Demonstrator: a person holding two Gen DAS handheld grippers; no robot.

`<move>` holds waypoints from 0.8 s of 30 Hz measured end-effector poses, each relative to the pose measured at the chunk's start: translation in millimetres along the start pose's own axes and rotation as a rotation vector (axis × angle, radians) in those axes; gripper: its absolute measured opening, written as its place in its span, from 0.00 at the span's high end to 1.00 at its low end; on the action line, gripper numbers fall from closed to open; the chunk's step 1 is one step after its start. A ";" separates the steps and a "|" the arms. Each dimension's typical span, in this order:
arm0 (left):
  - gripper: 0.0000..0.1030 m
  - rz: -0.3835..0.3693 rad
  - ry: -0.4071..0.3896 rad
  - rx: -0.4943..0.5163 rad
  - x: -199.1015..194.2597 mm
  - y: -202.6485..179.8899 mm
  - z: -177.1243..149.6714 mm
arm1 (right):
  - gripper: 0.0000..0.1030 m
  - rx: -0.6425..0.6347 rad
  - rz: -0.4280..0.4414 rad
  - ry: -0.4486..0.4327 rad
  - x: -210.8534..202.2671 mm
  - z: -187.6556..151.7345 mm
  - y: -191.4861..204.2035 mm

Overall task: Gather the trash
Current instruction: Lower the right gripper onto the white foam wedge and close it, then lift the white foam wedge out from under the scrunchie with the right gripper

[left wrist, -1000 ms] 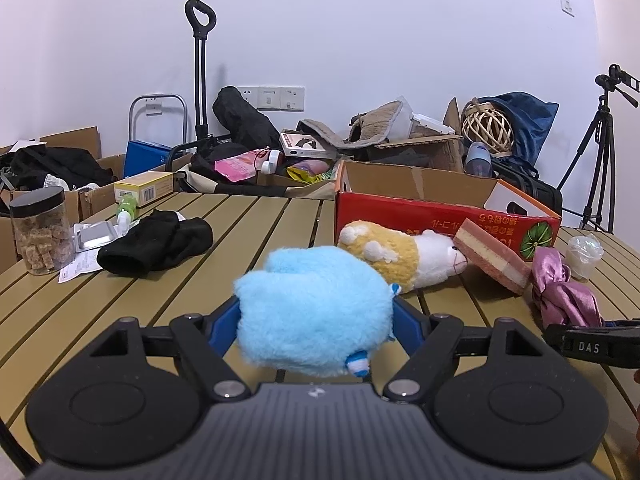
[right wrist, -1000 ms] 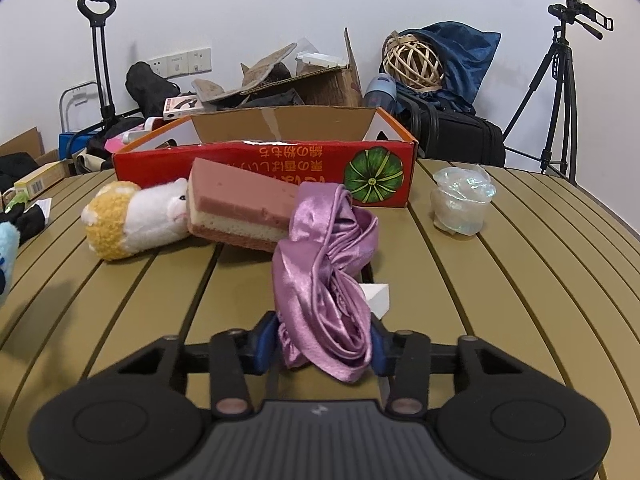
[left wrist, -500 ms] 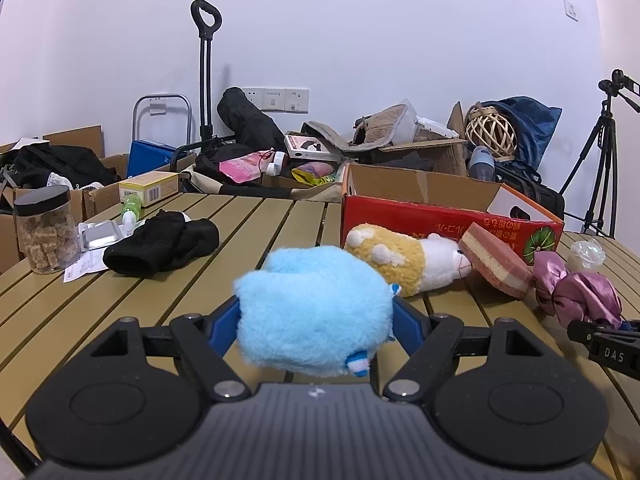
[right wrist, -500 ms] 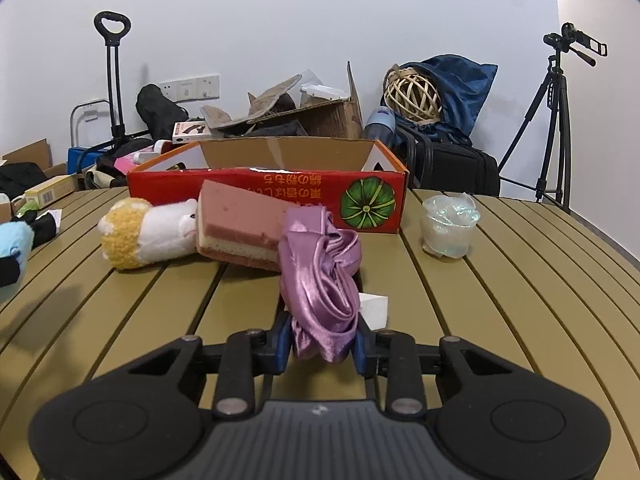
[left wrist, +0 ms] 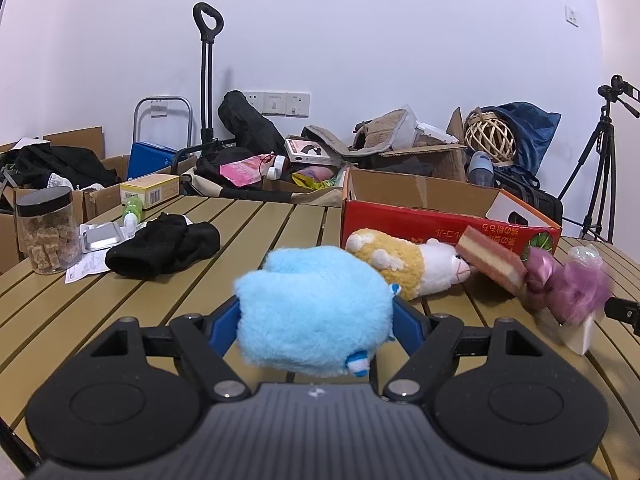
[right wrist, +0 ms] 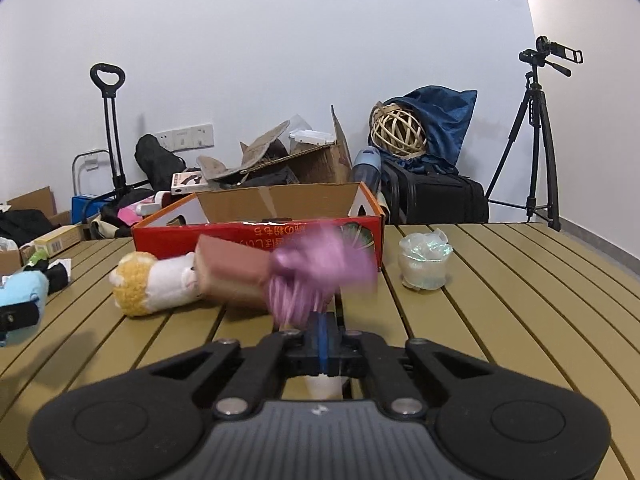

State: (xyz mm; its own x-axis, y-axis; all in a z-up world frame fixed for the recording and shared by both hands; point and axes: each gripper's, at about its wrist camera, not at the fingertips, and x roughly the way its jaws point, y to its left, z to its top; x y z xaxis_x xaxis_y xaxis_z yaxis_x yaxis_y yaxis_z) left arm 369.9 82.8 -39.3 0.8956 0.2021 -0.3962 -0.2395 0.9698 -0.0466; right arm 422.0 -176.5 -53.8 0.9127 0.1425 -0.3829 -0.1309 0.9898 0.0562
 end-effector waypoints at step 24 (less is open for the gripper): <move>0.24 -0.005 -0.001 -0.007 -2.8 -2.4 -0.5 | 0.65 -0.001 0.044 0.200 45.3 -12.4 10.1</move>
State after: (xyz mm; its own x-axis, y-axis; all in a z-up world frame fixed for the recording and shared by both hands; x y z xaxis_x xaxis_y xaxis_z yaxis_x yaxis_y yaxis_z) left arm 367.7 79.9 -38.5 0.8973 0.1973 -0.3948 -0.2373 0.9699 -0.0547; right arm 457.3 -160.0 -82.0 0.8111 0.1833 -0.5554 -0.1696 0.9825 0.0766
